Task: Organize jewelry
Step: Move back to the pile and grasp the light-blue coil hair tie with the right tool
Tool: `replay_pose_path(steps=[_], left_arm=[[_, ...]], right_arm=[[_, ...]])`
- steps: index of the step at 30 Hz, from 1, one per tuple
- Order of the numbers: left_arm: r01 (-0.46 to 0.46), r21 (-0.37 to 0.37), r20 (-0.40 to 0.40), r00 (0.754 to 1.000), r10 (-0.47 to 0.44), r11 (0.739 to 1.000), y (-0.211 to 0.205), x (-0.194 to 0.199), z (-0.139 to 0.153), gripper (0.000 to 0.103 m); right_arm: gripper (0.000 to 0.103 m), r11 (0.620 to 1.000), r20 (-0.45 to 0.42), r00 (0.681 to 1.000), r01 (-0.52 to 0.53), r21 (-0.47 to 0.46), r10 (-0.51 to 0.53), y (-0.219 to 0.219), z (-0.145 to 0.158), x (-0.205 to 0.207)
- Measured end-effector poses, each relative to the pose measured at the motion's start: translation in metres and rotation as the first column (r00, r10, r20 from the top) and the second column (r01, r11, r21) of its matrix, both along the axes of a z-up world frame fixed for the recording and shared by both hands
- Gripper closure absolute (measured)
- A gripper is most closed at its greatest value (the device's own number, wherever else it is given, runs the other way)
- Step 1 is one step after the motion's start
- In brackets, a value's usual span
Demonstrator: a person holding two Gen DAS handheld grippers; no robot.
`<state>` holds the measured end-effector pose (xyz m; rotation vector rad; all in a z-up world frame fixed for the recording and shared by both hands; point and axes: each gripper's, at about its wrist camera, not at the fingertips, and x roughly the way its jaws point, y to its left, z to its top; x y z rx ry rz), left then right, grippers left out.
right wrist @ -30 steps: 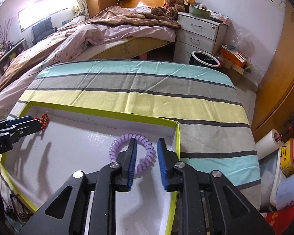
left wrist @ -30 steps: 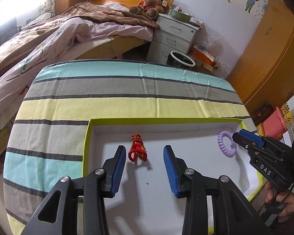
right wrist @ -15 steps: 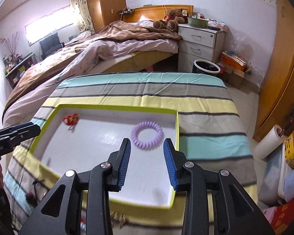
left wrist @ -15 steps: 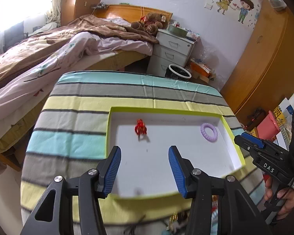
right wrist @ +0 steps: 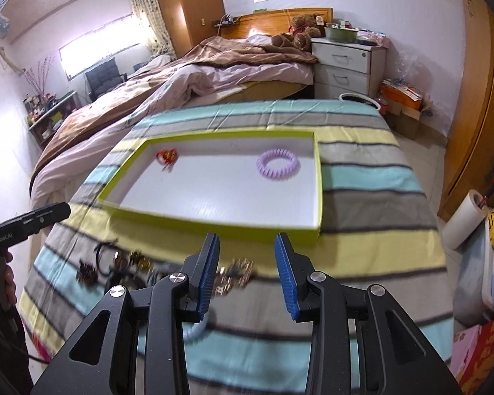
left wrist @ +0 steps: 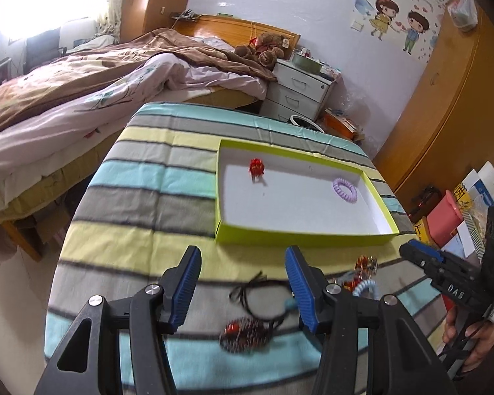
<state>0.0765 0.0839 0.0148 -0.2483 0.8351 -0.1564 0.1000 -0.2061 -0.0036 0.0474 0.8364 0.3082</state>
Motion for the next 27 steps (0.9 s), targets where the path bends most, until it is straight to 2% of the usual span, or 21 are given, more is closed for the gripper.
replay_pose_path(steps=[2, 5, 8, 9, 13, 20, 27], left_arm=[[-0.01, -0.013, 0.003, 1.0, 0.011, 1.0, 0.005, -0.01, -0.003, 0.05], [-0.026, 0.031, -0.003, 1.0, 0.026, 0.999, 0.005, -0.02, -0.007, 0.05], [-0.043, 0.031, -0.005, 0.999, 0.043, 0.999, 0.007, -0.03, -0.011, 0.05], [-0.057, 0.053, 0.003, 0.998, 0.057, 0.997, 0.008, -0.033, -0.012, 0.05], [-0.041, 0.084, -0.004, 0.999, 0.042, 0.996, 0.008, -0.044, -0.017, 0.05], [-0.004, 0.041, -0.066, 0.998, 0.007, 0.999, 0.011, -0.056, -0.035, 0.05], [0.005, 0.014, -0.075, 0.997, -0.004, 1.0, 0.014, -0.063, -0.04, 0.05]], right_arm=[[0.067, 1.0, -0.011, 1.0, -0.018, -0.012, 0.018, 0.004, -0.005, -0.009], [0.066, 0.999, -0.023, 0.999, -0.034, -0.015, 0.034, 0.006, -0.012, -0.019], [0.064, 1.0, -0.041, 0.999, -0.031, 0.0, 0.031, 0.009, -0.018, -0.026], [0.064, 0.999, -0.044, 0.998, -0.033, 0.013, 0.033, 0.009, -0.02, -0.029], [0.063, 0.999, -0.073, 0.997, -0.039, 0.016, 0.04, 0.015, -0.029, -0.036], [0.063, 0.998, -0.096, 0.994, -0.045, -0.043, 0.041, 0.027, -0.042, -0.039], [0.063, 0.996, -0.093, 0.995, -0.052, -0.074, 0.045, 0.034, -0.044, -0.042]])
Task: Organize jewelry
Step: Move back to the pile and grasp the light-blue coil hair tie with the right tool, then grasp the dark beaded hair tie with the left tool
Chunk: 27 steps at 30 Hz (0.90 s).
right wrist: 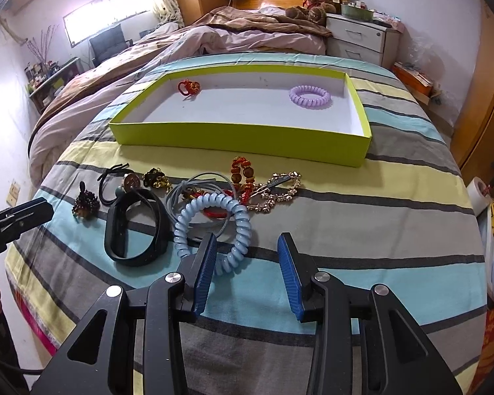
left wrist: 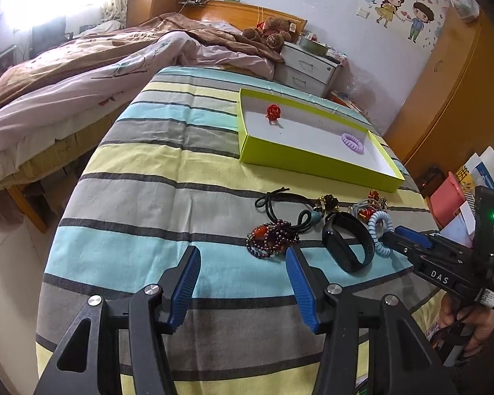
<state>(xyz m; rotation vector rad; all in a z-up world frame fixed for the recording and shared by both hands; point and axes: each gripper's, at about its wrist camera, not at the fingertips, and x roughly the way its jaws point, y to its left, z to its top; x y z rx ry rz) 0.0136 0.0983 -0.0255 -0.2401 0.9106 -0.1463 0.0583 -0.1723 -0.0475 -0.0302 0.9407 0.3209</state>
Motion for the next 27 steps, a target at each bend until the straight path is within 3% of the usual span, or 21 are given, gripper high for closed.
replay_pose_path(steps=[2, 4, 7, 12, 20, 27], left_arm=[[0.006, -0.003, 0.0, 1.0, -0.006, 1.0, 0.0, 0.0, 0.0, 0.05], [0.015, -0.001, -0.001, 1.0, -0.015, 1.0, -0.001, 0.0, -0.001, 0.05], [0.029, 0.003, 0.007, 1.0, -0.029, 1.0, -0.004, 0.002, 0.001, 0.05], [0.057, 0.015, 0.018, 0.998, -0.057, 0.998, -0.011, 0.008, -0.001, 0.05], [0.08, 0.099, 0.015, 0.997, -0.082, 0.992, -0.026, 0.022, -0.005, 0.05], [0.107, 0.14, -0.022, 0.994, -0.105, 0.984, -0.037, 0.034, -0.015, 0.049]], right_arm=[[0.07, 1.0, 0.008, 1.0, -0.002, -0.009, 0.002, 0.002, -0.001, -0.001], [0.087, 1.0, 0.01, 1.0, 0.006, -0.018, -0.006, 0.003, -0.002, -0.001], [0.092, 1.0, 0.014, 1.0, 0.016, -0.016, -0.016, 0.001, -0.002, -0.001], [0.093, 0.999, 0.022, 0.999, 0.034, 0.012, -0.034, -0.005, 0.001, -0.002], [0.093, 0.995, 0.048, 0.996, 0.076, 0.065, -0.079, -0.019, 0.011, -0.008], [0.093, 0.992, 0.063, 0.993, 0.098, 0.081, -0.104, -0.028, 0.017, -0.012]])
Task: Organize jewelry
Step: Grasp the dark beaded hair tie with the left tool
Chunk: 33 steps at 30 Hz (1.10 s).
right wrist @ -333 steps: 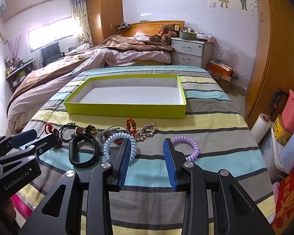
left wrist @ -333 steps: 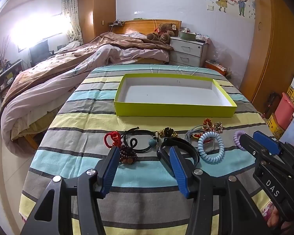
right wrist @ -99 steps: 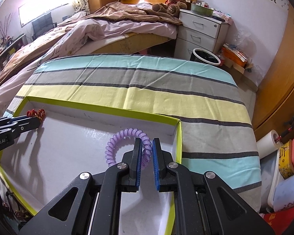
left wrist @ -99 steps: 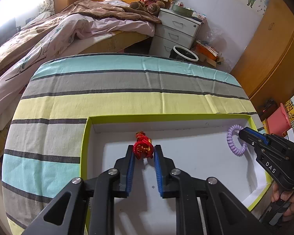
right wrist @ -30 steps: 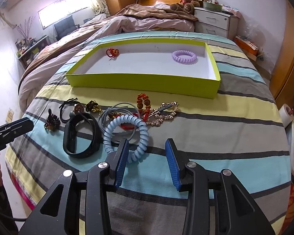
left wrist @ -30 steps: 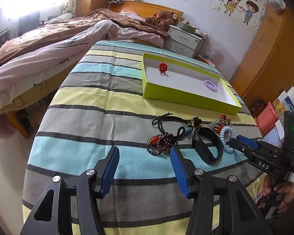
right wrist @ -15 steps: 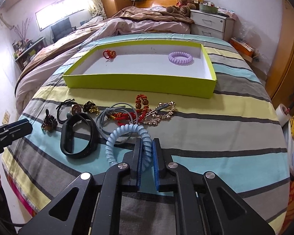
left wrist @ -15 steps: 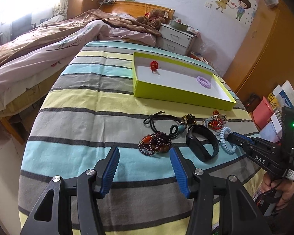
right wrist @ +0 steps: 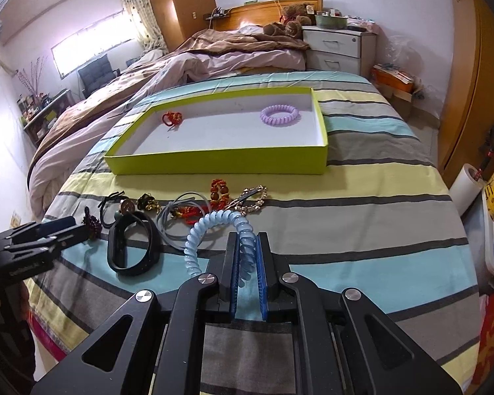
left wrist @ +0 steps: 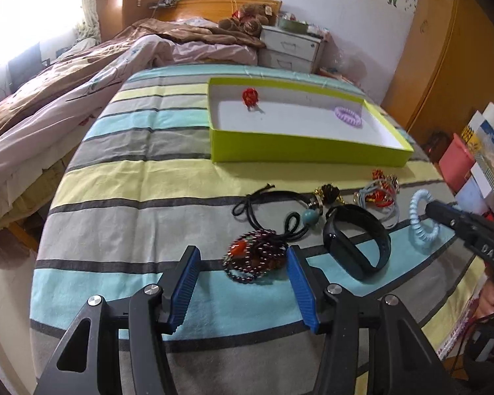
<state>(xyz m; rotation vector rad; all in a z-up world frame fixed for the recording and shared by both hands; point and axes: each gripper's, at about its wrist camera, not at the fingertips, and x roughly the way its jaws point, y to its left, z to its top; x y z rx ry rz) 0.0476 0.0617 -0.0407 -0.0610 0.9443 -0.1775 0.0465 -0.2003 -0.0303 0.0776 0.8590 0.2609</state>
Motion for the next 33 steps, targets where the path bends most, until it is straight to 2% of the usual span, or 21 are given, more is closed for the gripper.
replay_pose_path(steps=[12, 15, 16, 20, 33], left_arm=[[-0.003, 0.064, 0.003, 1.0, 0.002, 0.998, -0.013, 0.01, -0.003, 0.05], [-0.008, 0.069, 0.007, 1.0, 0.007, 0.998, -0.012, 0.008, -0.003, 0.055], [-0.012, 0.072, 0.008, 1.0, 0.012, 0.997, -0.012, 0.007, -0.003, 0.06], [-0.017, 0.079, 0.006, 1.0, 0.017, 0.997, -0.009, 0.006, -0.002, 0.071], [-0.035, 0.062, 0.027, 0.999, 0.033, 0.997, -0.005, -0.001, 0.006, 0.074]], right_arm=[[0.093, 1.0, 0.007, 1.0, -0.012, 0.012, 0.012, 0.002, 0.001, -0.001], [0.093, 1.0, 0.006, 1.0, -0.01, 0.015, 0.01, 0.002, 0.0, 0.0], [0.093, 1.0, 0.006, 1.0, -0.011, 0.015, 0.011, 0.002, 0.0, 0.0], [0.093, 1.0, 0.004, 1.0, -0.015, 0.019, 0.015, 0.002, 0.0, 0.001], [0.093, 1.0, 0.018, 1.0, -0.007, 0.028, 0.007, -0.002, 0.006, 0.0]])
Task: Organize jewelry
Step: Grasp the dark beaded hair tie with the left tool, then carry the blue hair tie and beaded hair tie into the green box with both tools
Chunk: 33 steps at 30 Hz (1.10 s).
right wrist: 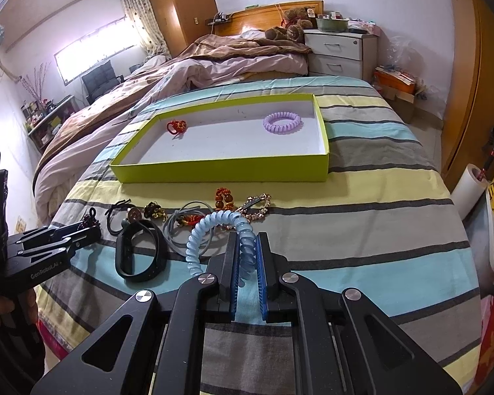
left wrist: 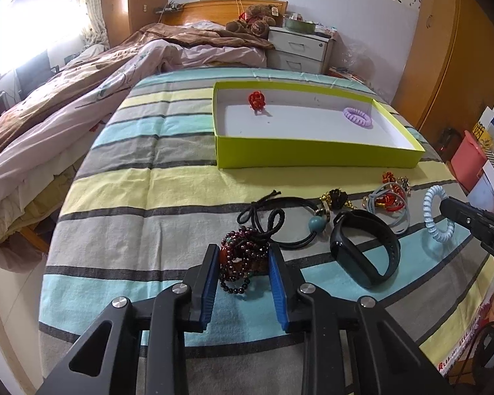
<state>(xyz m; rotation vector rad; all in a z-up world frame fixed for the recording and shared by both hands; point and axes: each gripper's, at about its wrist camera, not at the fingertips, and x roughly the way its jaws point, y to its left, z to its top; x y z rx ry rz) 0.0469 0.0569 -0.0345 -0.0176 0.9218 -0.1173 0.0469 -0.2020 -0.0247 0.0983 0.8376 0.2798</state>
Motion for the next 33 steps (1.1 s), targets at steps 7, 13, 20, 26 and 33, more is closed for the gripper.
replay_pose_path(steps=[7, 13, 20, 26, 33], left_arm=[[0.005, -0.002, 0.041, 0.999, -0.005, 1.0, -0.001, -0.003, 0.019, 0.074], [0.017, -0.011, 0.071, 0.997, -0.017, 1.0, -0.003, 0.008, 0.036, 0.074], [0.044, -0.024, 0.089, 0.995, -0.041, 0.999, -0.012, 0.033, 0.051, 0.074], [0.056, -0.036, 0.079, 0.995, -0.053, 0.998, -0.018, 0.061, 0.053, 0.074], [0.065, -0.024, 0.068, 0.996, -0.063, 0.998, -0.023, 0.091, 0.05, 0.074]], right_arm=[[0.093, 1.0, 0.015, 1.0, -0.002, -0.001, 0.002, 0.001, 0.007, 0.002], [0.093, 1.0, 0.035, 0.999, -0.009, -0.008, 0.009, 0.003, 0.02, 0.014], [0.093, 1.0, 0.057, 0.998, -0.017, -0.025, 0.019, 0.007, 0.035, 0.041], [0.093, 0.998, 0.049, 0.998, -0.037, -0.04, 0.039, 0.013, 0.042, 0.077], [0.093, 0.996, 0.034, 0.998, -0.056, -0.063, 0.058, 0.021, 0.044, 0.114]])
